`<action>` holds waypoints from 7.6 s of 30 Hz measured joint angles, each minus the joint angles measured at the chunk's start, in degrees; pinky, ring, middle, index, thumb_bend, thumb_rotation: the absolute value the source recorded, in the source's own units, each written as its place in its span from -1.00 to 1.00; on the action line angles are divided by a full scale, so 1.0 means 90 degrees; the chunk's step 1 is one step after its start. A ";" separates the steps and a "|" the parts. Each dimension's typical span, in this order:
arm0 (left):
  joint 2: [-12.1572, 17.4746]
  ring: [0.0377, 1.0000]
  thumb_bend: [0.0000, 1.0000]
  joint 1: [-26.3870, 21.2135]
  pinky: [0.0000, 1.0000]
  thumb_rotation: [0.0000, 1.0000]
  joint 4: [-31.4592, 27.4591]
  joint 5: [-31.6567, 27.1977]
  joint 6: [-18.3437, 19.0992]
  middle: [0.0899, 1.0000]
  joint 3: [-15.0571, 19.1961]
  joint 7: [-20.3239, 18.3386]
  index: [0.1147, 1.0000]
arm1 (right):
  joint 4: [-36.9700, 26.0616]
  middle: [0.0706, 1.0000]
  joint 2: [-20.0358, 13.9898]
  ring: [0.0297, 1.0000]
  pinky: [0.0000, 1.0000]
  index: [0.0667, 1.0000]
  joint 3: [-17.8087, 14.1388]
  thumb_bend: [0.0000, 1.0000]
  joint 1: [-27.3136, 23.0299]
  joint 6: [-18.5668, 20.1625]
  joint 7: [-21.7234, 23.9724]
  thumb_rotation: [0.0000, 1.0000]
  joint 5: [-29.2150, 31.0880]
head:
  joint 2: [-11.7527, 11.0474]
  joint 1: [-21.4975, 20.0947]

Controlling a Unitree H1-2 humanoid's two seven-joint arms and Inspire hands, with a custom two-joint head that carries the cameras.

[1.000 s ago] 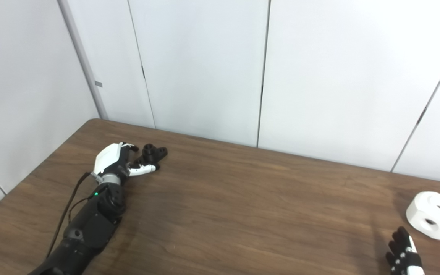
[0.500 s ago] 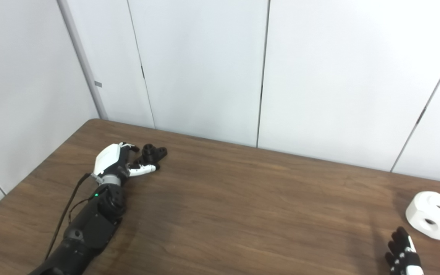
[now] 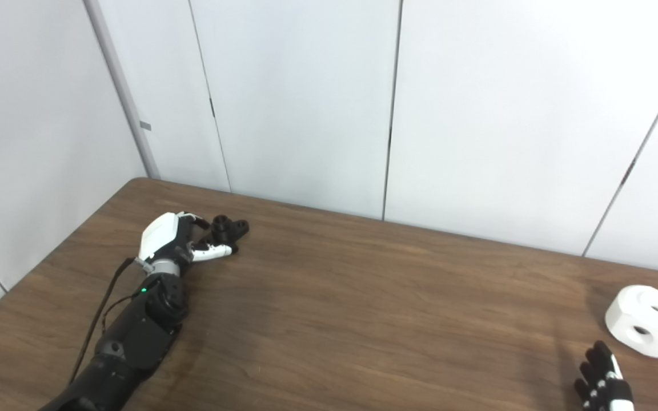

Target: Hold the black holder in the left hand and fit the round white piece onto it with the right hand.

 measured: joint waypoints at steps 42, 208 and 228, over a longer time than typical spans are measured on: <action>0.0000 0.84 0.04 0.0799 0.99 -0.91 -0.1607 -0.0166 -0.0220 0.60 -0.0482 -0.0762 -0.16 | -0.0217 1.00 0.0027 1.00 1.00 1.00 0.0016 -0.07 0.0058 0.0262 -0.0013 1.00 -0.0116 | 0.0215 -0.0478; -0.1136 0.64 0.04 0.3226 0.74 -0.92 -0.4717 0.1973 -0.2259 0.47 -0.1779 -0.1978 -0.16 | 0.2673 0.95 -0.2338 1.00 1.00 0.44 0.0906 0.84 -0.3943 0.2271 0.1266 -0.41 -0.5986 | 0.1016 -0.4229; -0.1145 0.65 0.04 0.3230 0.75 -0.92 -0.4713 0.1964 -0.2261 0.47 -0.1764 -0.1976 -0.16 | 0.2664 0.91 -0.2475 1.00 1.00 0.33 0.0905 0.82 -0.3936 0.2273 0.1264 -0.49 -0.5906 | 0.1035 -0.4238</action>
